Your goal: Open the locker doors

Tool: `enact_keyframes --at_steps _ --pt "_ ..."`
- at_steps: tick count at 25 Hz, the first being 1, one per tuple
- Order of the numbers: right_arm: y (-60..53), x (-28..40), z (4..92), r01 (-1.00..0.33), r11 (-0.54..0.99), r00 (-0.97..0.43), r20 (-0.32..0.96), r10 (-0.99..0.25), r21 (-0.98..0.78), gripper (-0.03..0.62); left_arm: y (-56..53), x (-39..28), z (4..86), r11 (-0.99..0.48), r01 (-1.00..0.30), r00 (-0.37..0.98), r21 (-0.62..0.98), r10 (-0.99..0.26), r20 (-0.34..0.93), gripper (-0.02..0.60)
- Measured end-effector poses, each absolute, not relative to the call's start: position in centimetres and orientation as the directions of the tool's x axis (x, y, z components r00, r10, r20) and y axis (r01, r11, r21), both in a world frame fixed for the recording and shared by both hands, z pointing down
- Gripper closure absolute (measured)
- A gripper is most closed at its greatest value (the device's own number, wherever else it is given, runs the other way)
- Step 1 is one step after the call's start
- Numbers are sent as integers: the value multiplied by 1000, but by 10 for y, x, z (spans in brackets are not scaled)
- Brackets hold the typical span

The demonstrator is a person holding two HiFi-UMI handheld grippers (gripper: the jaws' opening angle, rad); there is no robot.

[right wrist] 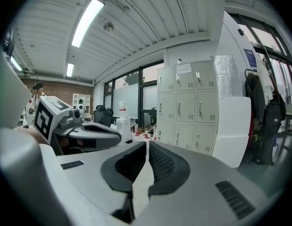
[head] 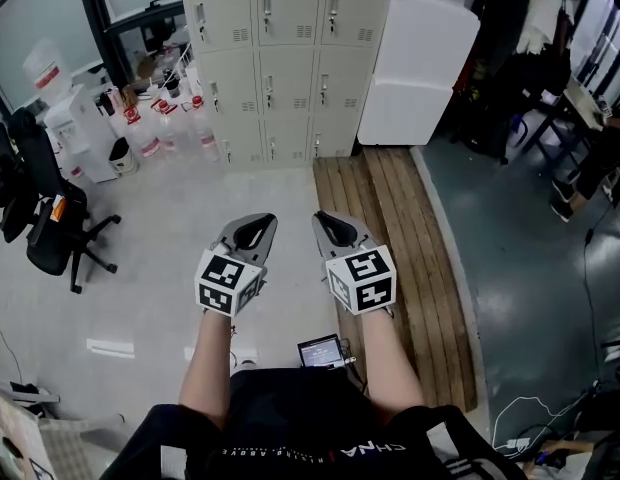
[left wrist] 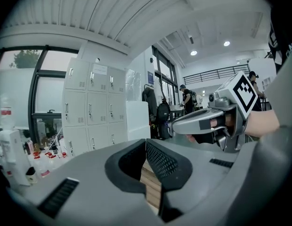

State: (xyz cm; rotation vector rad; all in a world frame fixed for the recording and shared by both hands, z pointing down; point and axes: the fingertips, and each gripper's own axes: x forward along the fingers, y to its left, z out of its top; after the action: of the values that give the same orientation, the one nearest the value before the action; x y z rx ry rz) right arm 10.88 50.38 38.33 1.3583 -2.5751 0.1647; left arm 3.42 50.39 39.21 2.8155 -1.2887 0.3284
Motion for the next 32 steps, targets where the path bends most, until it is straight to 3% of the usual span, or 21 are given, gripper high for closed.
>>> enact_keyframes --at_steps 13,32 --pt "450 109 406 -813 581 -569 264 -779 -40 551 457 19 412 -607 -794 586 -39 -780 222 561" --pt "212 22 409 -864 503 -476 313 -822 9 551 207 -60 416 -708 -705 687 -30 -693 220 561"
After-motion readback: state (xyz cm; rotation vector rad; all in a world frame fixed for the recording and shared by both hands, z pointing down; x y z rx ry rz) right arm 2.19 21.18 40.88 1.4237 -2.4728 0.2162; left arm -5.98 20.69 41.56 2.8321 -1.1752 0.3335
